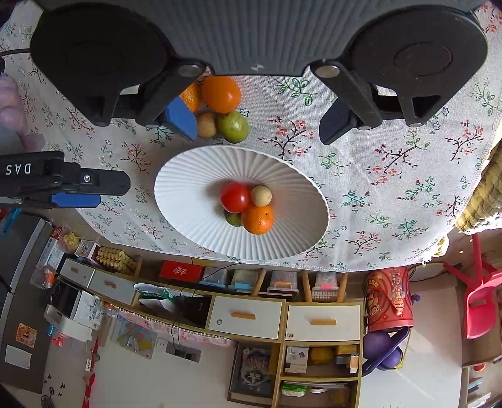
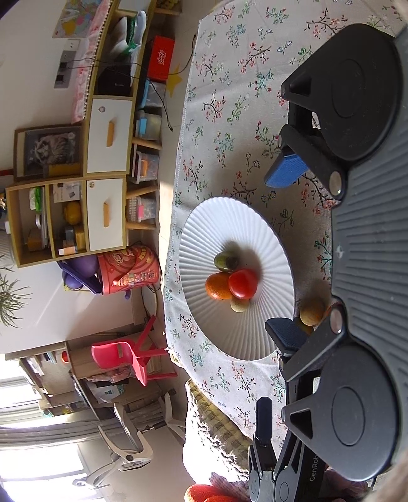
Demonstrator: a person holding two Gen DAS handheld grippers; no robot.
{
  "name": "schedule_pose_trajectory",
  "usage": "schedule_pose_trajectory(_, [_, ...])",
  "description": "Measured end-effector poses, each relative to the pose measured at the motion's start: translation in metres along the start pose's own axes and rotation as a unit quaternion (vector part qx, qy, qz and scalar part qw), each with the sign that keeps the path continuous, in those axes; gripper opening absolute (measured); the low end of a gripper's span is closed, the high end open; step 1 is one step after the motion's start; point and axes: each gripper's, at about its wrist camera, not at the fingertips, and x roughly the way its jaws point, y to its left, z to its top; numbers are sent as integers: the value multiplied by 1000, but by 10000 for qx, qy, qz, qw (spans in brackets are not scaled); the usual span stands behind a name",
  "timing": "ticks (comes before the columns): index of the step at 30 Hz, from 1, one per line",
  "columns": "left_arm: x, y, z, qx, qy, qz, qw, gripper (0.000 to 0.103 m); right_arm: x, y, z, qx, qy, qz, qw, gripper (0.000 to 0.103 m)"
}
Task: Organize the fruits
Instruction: 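Withdraw both open tools from the bowl toward the remaining fruit, then grasp the orange tomato with the left tool while the right tool grasps a mandarin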
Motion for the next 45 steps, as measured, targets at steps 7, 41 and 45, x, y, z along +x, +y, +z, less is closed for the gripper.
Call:
schedule_pose_trajectory(7, [-2, 1, -20, 51, 76, 63, 9999, 86, -3, 2, -15, -19, -29, -121, 9999, 95])
schedule_pose_trajectory(41, [21, -25, -43, 364, 110, -456, 9982, 16, 3, 17, -60, -707, 516, -152, 9960, 100])
schedule_pose_trajectory(45, [16, -26, -41, 442, 194, -344, 9982, 16, 4, 19, -60, -704, 535, -114, 9960, 99])
